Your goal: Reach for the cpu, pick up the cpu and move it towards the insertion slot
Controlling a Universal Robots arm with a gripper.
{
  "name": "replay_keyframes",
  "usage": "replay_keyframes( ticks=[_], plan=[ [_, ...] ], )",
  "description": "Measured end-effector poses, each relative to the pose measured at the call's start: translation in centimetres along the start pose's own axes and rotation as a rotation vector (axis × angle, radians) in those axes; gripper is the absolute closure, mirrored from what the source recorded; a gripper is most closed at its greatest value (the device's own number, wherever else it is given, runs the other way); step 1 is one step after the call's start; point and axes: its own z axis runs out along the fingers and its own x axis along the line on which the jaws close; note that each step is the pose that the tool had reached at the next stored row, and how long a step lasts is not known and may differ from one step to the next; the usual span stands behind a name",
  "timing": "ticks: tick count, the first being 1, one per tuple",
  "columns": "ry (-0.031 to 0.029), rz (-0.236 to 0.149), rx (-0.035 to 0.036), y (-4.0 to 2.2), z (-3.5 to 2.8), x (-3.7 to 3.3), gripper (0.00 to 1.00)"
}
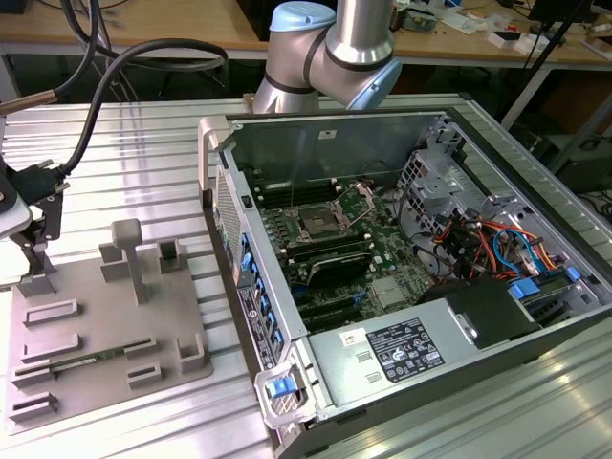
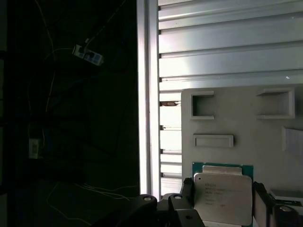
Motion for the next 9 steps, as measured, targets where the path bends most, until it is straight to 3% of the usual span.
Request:
replay_keyframes(
  ticks=[9],
  plan=[
    [0.0000,0.000,-0.0005,-0.01,-0.39,0.00,0.45]
  ],
)
